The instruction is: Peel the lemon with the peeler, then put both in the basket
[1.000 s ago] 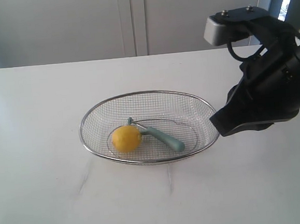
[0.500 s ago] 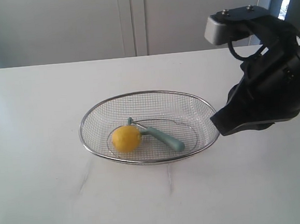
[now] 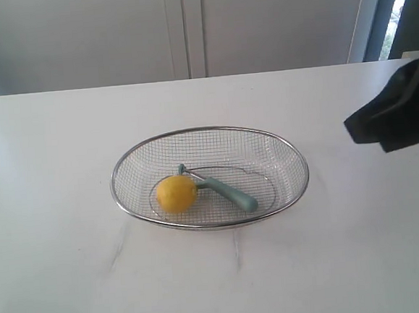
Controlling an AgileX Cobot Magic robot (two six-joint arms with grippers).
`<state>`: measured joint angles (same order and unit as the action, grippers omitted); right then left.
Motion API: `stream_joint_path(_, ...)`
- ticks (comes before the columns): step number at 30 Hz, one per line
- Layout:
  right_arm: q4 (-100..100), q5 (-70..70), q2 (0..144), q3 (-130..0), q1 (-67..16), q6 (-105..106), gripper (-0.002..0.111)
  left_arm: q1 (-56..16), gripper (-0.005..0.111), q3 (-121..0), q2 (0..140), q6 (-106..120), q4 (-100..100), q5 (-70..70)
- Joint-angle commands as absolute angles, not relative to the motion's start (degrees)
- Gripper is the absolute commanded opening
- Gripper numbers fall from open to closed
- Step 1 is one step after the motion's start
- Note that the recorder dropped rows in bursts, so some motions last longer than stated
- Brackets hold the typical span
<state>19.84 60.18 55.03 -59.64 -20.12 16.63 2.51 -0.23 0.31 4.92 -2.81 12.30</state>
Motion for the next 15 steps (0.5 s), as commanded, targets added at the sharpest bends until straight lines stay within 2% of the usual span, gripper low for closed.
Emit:
stream_joint_path(1,19.9,60.0,51.4,-59.4,-15.4,16.6,0.000,2.7,0.000,0.0,0.0,5.0,-2.9,12.1)
stream_joint_path(15,19.9,59.9,32.0,-59.4,-0.1,16.6,0.000,2.7,0.000,0.0,0.0,5.0,-2.9,12.1)
